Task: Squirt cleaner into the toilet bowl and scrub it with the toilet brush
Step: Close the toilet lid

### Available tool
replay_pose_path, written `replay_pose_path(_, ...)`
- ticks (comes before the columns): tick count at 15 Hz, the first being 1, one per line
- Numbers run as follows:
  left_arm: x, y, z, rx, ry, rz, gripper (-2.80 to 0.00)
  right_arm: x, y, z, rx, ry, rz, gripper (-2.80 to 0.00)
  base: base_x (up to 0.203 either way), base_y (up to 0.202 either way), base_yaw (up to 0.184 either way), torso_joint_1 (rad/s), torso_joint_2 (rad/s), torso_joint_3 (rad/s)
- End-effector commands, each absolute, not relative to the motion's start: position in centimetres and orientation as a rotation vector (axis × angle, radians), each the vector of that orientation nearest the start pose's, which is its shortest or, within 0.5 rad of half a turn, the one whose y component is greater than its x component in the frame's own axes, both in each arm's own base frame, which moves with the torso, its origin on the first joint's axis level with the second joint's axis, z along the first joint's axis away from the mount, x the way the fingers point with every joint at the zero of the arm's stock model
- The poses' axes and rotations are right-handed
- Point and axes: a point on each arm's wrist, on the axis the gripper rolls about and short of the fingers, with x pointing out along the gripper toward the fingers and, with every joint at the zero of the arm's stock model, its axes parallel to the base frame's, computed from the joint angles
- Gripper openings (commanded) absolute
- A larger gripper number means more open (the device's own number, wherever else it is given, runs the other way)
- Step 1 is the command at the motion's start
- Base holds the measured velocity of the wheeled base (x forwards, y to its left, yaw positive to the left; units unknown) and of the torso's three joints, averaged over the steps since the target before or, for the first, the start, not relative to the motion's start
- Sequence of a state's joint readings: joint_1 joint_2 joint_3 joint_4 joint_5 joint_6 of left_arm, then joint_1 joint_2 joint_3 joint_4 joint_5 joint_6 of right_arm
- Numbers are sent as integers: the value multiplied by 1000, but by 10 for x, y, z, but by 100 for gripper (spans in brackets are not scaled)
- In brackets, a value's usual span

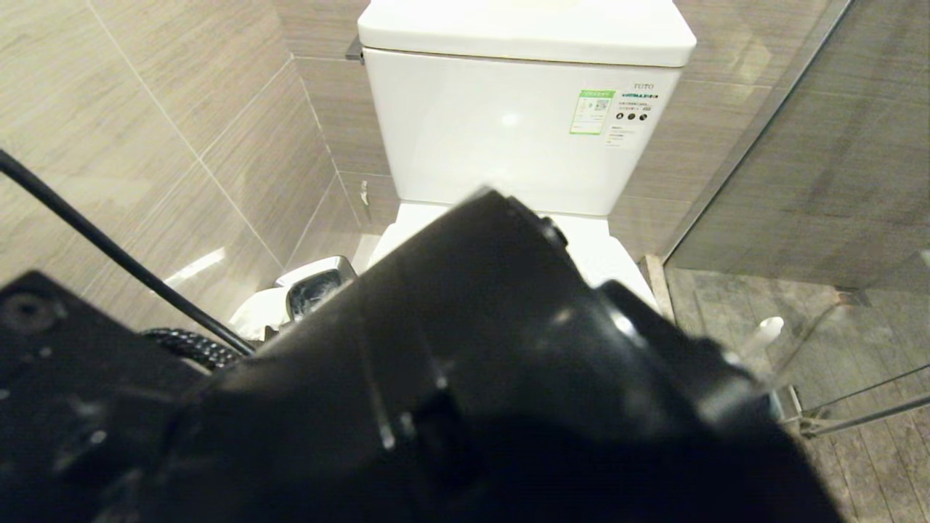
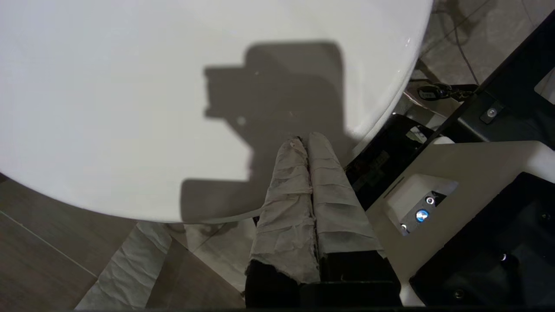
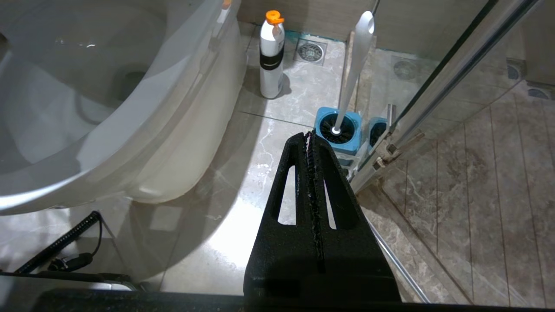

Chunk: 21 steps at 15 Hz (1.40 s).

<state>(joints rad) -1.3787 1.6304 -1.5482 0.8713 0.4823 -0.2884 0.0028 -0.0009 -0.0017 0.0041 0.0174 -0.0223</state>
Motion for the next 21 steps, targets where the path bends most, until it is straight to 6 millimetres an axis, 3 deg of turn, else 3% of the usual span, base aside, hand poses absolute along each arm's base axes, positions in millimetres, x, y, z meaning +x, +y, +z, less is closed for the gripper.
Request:
replay_pose_path(1, 59, -249, 280, 522, 684, -715, -280, -23, 0, 75, -23, 3, 22, -280, 0, 0, 0, 0, 0, 0)
replay_pose_path(8, 60, -239, 315, 358, 612, -704, -280, -23, 0, 75, -23, 3, 22, -280, 0, 0, 0, 0, 0, 0)
replay_pose_path(16, 74, -239, 310, 356, 633, -647, -280, -23, 0, 75, -23, 3, 22, -280, 0, 0, 0, 0, 0, 0)
replay_pose_path(21, 81, -253, 297, 391, 663, -625, -280, -23, 0, 75, -23, 3, 22, -280, 0, 0, 0, 0, 0, 0)
